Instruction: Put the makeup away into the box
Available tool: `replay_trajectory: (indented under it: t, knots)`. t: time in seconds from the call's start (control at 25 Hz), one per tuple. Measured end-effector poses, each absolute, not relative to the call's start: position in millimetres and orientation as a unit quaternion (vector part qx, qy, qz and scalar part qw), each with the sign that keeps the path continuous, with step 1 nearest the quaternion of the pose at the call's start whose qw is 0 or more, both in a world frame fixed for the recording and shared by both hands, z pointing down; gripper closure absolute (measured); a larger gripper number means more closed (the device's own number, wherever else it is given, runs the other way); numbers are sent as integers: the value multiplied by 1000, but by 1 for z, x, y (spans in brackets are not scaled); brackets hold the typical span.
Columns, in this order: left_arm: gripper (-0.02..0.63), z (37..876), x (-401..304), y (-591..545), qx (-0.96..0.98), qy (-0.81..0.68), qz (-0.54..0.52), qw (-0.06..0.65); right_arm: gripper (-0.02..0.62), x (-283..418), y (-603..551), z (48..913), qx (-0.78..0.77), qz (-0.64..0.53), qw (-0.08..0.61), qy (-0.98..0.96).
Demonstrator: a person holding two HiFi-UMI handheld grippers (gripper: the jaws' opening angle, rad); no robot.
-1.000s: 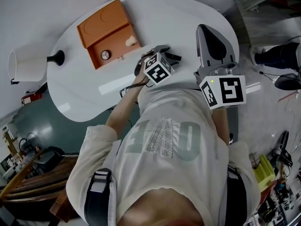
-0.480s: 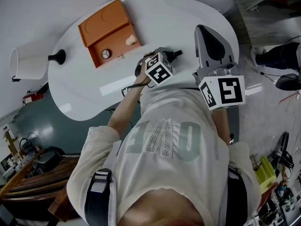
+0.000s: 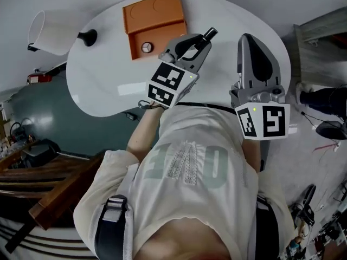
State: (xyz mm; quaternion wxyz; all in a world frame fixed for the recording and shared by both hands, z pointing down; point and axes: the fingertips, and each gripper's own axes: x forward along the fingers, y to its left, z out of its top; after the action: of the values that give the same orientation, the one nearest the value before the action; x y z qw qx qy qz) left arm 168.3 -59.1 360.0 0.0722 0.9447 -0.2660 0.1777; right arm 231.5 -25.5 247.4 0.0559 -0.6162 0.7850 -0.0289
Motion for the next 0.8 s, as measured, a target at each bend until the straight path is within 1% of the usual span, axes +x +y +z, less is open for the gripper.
replay_trajectory:
  t: [0.16,0.32,0.44,0.6,0.8]
  knots:
    - [505,302,94,-79,921,-373,100,53,591,173,-38,230,-584,-15,76,808]
    - [505,264,16,-89,869,-494,35,8,591,125,-46,226,-563,-22,79,823]
    - [505,261,-29,-93,838,-545,14,20,591,97,-53,226,-553,-17,69,830]
    - [505,262,-57,-95,823,-567,15,24,591,74,-61,230,-542,-26,59,838]
    - [505,263,-64,-100,820,-571,14,26,591,69,-65,236,-541,-32,50,839]
